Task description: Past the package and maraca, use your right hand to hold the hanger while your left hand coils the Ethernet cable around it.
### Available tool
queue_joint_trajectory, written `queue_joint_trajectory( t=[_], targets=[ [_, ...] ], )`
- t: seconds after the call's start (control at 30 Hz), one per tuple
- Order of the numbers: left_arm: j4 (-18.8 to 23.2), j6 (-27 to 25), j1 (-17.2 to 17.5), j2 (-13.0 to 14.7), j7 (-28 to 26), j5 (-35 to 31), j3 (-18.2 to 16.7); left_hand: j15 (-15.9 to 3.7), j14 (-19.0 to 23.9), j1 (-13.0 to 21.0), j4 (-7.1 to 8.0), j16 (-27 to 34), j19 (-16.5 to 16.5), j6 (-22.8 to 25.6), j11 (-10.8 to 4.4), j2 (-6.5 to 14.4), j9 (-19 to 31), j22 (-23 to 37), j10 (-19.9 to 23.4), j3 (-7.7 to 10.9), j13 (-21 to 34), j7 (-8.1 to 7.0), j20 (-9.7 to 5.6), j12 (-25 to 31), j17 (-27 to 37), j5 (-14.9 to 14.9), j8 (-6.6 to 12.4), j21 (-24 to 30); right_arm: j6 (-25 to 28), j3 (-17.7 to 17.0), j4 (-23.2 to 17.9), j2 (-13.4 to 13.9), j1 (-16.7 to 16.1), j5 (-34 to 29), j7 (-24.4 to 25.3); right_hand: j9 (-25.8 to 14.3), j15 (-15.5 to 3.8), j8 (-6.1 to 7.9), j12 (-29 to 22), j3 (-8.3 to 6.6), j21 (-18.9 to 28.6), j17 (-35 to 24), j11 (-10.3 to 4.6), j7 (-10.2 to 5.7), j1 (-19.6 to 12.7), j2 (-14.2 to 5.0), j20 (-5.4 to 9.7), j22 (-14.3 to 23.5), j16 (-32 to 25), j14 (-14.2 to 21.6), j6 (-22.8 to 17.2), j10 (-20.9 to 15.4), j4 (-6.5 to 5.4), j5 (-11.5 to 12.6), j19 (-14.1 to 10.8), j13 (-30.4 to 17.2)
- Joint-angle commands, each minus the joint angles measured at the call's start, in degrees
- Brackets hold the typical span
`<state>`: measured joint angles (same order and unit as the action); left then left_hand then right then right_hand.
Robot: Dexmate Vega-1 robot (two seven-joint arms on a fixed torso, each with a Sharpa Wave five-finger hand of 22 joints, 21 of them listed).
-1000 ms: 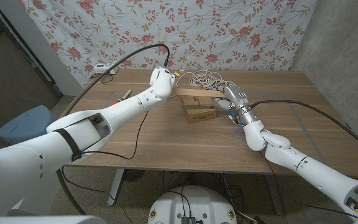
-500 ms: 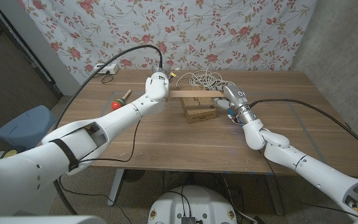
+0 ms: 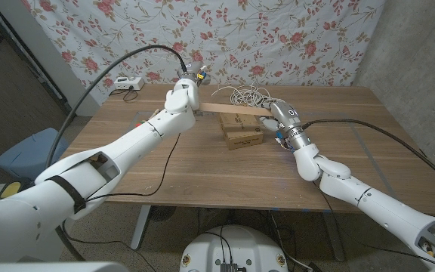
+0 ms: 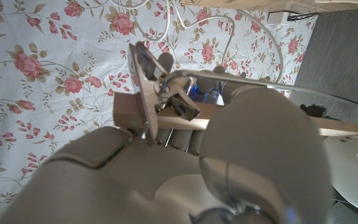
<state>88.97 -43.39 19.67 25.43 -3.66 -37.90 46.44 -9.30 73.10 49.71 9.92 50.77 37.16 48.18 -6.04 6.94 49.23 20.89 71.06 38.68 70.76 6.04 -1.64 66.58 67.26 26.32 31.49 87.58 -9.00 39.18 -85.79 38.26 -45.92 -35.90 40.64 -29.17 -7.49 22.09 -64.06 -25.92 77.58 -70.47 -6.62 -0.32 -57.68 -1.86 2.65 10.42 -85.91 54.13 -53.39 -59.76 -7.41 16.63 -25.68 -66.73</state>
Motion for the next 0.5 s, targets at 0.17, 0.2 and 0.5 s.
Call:
queue_joint_trajectory(
  t=[0.17,0.2,0.5],
  targets=[
    [5.45,7.74,0.86,1.34,-14.15,9.97,-5.70,-0.41,-0.25,-1.11,-0.24,1.22,0.66,-0.72,-0.33,0.43,2.41,0.33,-0.44,0.90,0.15,0.15,-0.22,1.55,1.80,0.13,1.80,0.43,1.06,-0.30,-1.65,-0.10,-0.96,0.06,0.02,-0.24,-4.65,0.18,-0.13,-0.27,-0.23,-0.13,-0.05,0.06,6.82,-7.73,5.30,0.06,-0.29,0.31,-0.24,-0.34,-0.22,0.33,-0.37,0.34],
    [5.42,9.07,0.49,1.67,-13.69,10.89,-5.90,-0.38,-0.37,-1.18,-0.25,1.28,0.62,-0.86,-0.34,0.46,2.63,0.49,-0.45,0.95,0.15,0.17,-0.22,1.69,1.92,0.12,1.92,0.53,1.08,-0.34,-1.70,-0.13,-1.00,0.12,0.03,-0.25,-4.66,0.19,-0.07,-0.27,-0.27,-0.12,-0.14,0.07,6.82,-7.74,5.31,0.06,-0.29,0.31,-0.24,-0.49,-0.22,0.34,-0.28,0.51],
    [7.85,11.21,-5.26,3.38,-4.86,15.08,-5.06,-0.35,-0.97,-1.77,-0.34,1.98,0.21,-1.43,-0.36,0.64,4.49,0.46,-1.10,1.30,0.14,0.20,-0.19,2.75,2.62,-0.09,3.15,0.48,1.65,-0.87,-2.39,-0.58,-1.35,0.58,0.40,-0.23,-4.66,0.19,-0.64,-0.25,-0.27,-0.12,-0.10,0.03,6.82,-7.75,5.27,0.06,-0.28,0.30,-0.23,-0.14,-0.23,0.35,-0.35,-0.56]
  ],
)
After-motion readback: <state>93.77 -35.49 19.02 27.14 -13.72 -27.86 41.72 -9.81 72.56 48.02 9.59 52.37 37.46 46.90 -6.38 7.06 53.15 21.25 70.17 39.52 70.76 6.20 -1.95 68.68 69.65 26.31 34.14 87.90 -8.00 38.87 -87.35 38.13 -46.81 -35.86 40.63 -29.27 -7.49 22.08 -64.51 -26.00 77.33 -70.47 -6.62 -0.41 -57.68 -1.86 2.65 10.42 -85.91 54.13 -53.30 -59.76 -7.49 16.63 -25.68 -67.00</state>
